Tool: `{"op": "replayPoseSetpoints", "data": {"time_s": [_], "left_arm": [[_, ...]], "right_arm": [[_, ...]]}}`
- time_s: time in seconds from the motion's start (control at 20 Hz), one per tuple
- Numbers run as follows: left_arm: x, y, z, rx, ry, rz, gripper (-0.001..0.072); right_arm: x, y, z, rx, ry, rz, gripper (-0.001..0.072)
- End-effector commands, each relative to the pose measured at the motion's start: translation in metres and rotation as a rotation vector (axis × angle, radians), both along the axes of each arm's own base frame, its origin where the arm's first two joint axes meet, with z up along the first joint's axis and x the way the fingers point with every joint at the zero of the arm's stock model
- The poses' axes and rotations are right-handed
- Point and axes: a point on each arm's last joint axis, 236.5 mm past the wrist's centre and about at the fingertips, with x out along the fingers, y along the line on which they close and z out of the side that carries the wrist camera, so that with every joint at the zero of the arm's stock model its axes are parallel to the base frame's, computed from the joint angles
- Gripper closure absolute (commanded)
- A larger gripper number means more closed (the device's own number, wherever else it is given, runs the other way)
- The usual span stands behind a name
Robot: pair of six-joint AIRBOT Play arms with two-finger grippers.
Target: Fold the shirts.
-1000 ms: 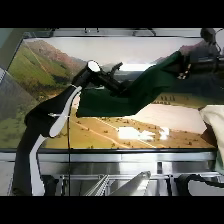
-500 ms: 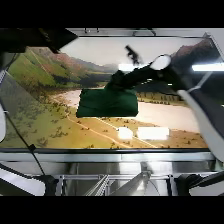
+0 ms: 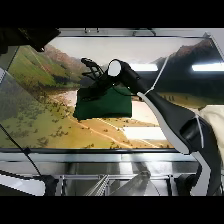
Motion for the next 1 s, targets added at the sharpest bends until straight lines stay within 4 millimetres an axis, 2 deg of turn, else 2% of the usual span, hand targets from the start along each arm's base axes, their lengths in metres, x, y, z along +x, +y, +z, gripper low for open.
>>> {"op": "replayPoseSetpoints", "data": {"time_s": [0.0,0.15,0.25,0.35,0.4,0.45,0.55,0.65,0.7,0.75,0.85,0.95], "left_arm": [[-0.013,-0.019,-0.022,-0.011,0.071,-0.072,0.0702],[-0.021,-0.019,-0.034,-0.013,0.101,-0.109,0.0703],[-0.027,-0.011,-0.040,-0.008,0.081,-0.118,0.0703],[-0.039,0.002,-0.064,0.088,0.080,-0.081,0.0703],[-0.048,0.010,-0.081,0.154,0.096,-0.043,0.0702],[-0.057,0.020,-0.098,0.209,0.114,0.001,0.0702],[-0.083,0.040,-0.127,0.279,0.147,0.082,0.0702],[-0.102,0.062,-0.158,0.307,0.207,0.197,0.0702],[-0.107,0.071,-0.170,0.303,0.234,0.256,0.0701],[-0.108,0.079,-0.182,0.300,0.256,0.317,0.0701],[-0.106,0.093,-0.203,0.310,0.271,0.425,0.0700],[-0.107,0.099,-0.212,0.306,0.294,0.455,0.0699]], "right_arm": [[0.008,-0.087,0.003,-0.187,0.033,-0.010,0.0468],[0.027,-0.209,-0.013,-0.439,0.145,-0.154,0.0467],[0.027,-0.268,-0.012,-0.503,0.261,-0.244,0.0467],[0.018,-0.317,-0.012,-0.552,0.376,-0.322,0.0469],[0.012,-0.335,-0.013,-0.562,0.404,-0.364,0.0532],[0.000,-0.356,-0.015,-0.597,0.440,-0.407,0.0692],[-0.035,-0.395,-0.025,-0.663,0.460,-0.487,0.0689],[-0.058,-0.404,-0.039,-0.588,0.406,-0.612,0.0690],[-0.061,-0.402,-0.048,-0.528,0.357,-0.679,0.0689],[-0.059,-0.399,-0.059,-0.466,0.301,-0.746,0.0680],[-0.051,-0.386,-0.077,-0.376,0.235,-0.772,0.0680],[-0.034,-0.352,-0.079,-0.237,0.203,-0.667,0.0675]]}}
